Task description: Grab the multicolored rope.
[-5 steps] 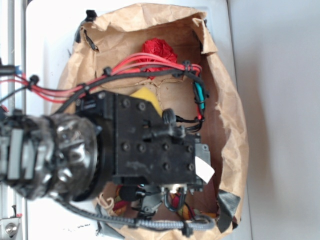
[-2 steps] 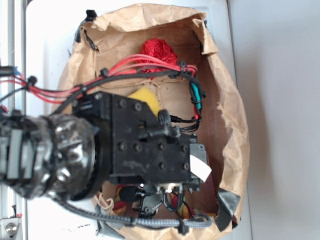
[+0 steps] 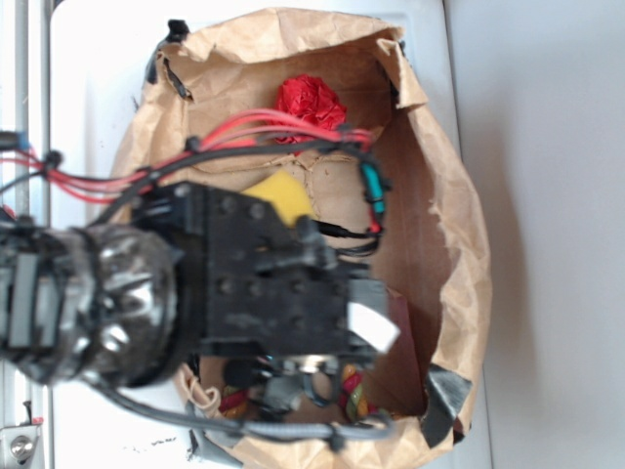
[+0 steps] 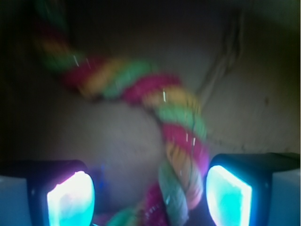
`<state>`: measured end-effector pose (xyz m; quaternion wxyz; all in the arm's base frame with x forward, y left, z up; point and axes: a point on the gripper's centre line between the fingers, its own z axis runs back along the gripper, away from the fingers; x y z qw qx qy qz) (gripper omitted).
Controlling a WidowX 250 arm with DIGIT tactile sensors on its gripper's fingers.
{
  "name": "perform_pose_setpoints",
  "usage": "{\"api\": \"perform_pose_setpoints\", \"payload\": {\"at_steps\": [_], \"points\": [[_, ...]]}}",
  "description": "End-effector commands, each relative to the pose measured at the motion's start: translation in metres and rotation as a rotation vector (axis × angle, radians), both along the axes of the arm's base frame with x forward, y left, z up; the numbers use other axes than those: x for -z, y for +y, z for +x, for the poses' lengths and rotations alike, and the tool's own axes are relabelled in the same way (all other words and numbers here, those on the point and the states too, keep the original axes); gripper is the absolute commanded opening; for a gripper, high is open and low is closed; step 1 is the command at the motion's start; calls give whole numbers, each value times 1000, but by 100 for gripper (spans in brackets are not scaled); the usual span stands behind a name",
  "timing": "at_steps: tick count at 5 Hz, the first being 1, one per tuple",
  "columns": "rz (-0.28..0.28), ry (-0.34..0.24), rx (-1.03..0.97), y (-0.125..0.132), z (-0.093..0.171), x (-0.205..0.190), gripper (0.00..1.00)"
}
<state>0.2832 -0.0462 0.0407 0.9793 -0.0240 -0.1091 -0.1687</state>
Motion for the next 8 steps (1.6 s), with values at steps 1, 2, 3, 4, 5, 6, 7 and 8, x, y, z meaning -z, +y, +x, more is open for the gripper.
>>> {"api": "perform_pose_setpoints", "payload": {"at_steps": [1, 2, 3, 4, 5, 6, 7, 8], "points": [[25, -77, 90, -22, -4, -6, 100], [17, -61, 89, -16, 0, 0, 100], [6, -55, 64, -13, 1, 3, 0], [33, -52, 58, -16, 0, 3, 0], [49, -50, 45, -17, -2, 3, 0], [29, -59, 24, -16, -4, -4, 0], [14, -91, -51, -15, -9, -33, 0], [-46, -127, -188, -2, -18, -76, 0]]}}
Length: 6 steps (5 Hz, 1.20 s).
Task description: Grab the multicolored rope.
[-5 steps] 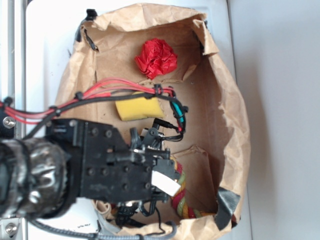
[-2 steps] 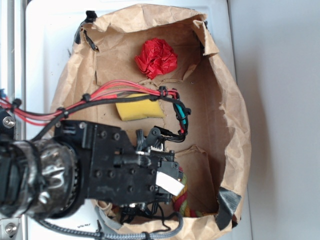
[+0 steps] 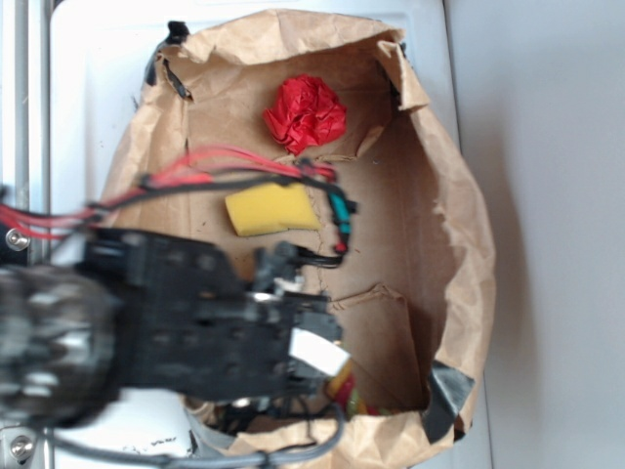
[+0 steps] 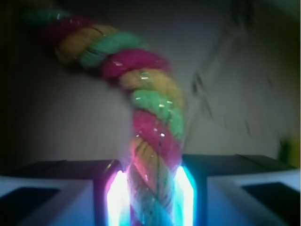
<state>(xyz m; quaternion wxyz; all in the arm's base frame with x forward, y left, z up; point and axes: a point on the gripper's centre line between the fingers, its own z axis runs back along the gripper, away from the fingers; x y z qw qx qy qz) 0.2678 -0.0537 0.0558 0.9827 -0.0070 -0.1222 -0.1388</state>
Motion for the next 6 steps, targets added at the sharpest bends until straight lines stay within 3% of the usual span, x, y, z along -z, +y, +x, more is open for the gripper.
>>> {"api": "perform_pose_setpoints", "payload": {"at_steps": [1, 2, 3, 4, 5, 6], "points": [[-70, -152, -248, 20, -16, -92, 0], [-74, -219, -329, 32, -22, -120, 0], [-103, -213, -375, 39, -21, -136, 0], [-81, -117, -471, 49, -11, -142, 0], [-23, -35, -580, 57, -6, -152, 0], [-144, -71, -524, 61, -11, -158, 0]]}}
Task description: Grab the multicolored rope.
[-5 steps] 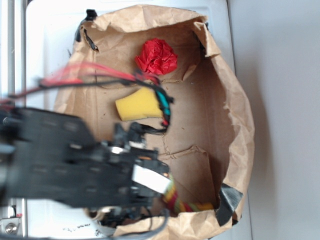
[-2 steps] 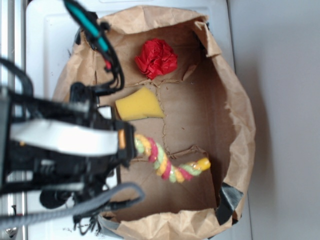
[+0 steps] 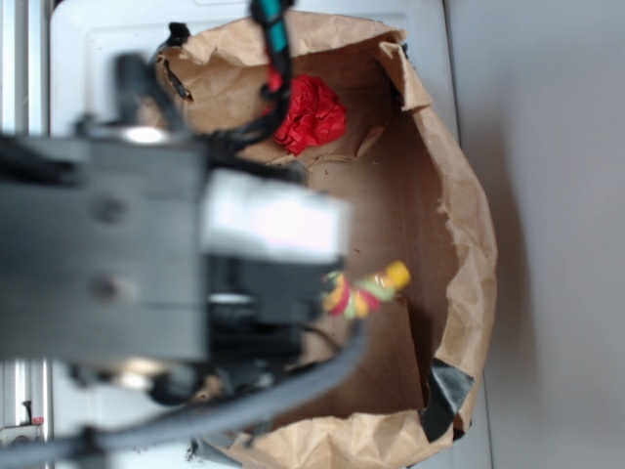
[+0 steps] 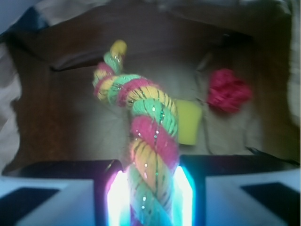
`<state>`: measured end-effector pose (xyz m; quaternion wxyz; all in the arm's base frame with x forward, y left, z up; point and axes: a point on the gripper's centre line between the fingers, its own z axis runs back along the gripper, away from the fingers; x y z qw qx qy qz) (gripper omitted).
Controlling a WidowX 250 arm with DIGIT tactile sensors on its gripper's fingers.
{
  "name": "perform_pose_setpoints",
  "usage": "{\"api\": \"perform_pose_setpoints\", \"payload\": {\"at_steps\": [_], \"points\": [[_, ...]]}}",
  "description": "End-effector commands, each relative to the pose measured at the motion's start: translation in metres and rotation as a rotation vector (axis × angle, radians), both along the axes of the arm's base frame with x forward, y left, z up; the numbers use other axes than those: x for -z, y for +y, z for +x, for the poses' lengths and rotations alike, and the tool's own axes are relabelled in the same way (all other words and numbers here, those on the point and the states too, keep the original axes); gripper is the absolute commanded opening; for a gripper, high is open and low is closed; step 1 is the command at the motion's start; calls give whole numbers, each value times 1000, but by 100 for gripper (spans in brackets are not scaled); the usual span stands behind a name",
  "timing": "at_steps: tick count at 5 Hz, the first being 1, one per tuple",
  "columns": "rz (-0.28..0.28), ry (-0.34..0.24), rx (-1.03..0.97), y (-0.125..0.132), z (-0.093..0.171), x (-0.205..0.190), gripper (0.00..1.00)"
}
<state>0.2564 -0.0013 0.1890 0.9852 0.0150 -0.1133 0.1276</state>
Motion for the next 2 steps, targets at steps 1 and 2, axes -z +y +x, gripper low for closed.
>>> {"api": "perform_pose_setpoints", "payload": {"at_steps": [1, 2], "points": [[-106, -157, 28, 7, -9, -30, 0], [-99, -164, 43, 5, -11, -32, 0]]}}
